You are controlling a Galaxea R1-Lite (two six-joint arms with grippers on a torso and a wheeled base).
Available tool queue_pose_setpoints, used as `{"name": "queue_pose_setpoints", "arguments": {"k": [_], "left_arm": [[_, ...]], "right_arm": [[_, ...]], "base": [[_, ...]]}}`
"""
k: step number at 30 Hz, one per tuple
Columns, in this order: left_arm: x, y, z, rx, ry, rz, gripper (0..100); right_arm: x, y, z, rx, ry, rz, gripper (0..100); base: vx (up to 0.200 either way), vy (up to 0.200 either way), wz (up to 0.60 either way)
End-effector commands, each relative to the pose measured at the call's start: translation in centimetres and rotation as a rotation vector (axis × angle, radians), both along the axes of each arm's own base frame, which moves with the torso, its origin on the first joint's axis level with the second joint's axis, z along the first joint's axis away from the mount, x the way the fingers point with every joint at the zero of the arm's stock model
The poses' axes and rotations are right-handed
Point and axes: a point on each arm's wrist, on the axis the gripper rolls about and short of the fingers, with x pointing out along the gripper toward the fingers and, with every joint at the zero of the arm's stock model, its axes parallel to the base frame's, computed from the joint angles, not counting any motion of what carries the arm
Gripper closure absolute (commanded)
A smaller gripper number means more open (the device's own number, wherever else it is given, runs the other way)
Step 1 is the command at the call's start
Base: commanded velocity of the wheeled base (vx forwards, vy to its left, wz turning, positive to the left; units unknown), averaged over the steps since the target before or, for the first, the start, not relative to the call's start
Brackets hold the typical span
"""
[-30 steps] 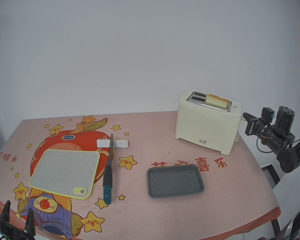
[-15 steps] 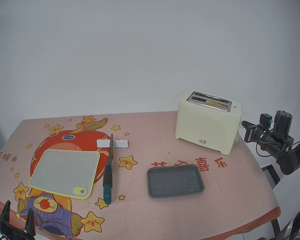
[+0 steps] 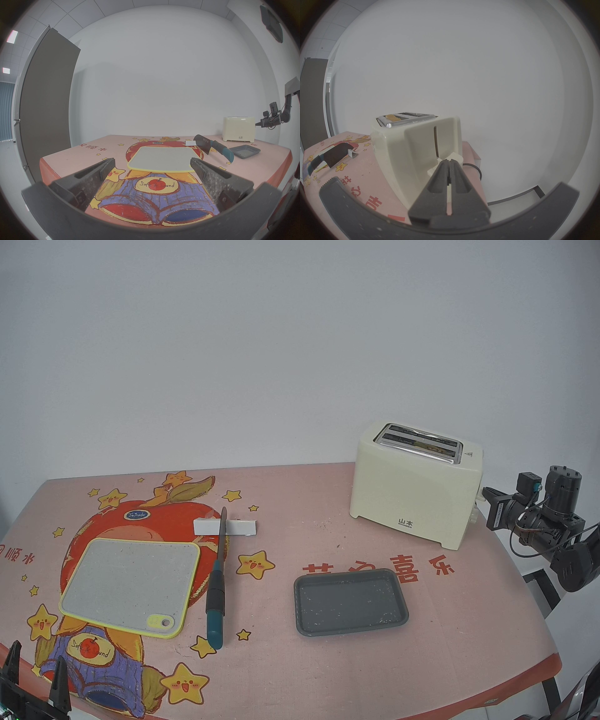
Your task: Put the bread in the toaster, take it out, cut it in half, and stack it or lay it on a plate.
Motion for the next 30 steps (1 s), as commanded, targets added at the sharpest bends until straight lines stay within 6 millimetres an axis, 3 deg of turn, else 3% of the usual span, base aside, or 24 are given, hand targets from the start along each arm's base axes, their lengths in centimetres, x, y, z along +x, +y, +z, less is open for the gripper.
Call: {"name": "queue_pose_setpoints", "arguments": {"k": [1, 30], "left_arm": [[0.1, 0.0, -0.5, 0.0, 0.01, 0.0, 0], [0.1, 0.0, -0.5, 0.0, 0.012, 0.0, 0]], "right_arm": [[0.1, 0.0, -0.2, -0.001, 0.01, 0.001, 100], [-0.3, 0.0, 1.3, 0.005, -0.054, 0.002, 100]], "base": [[0.0, 0.0, 0.0], [0.0, 0.0, 0.0]]}}
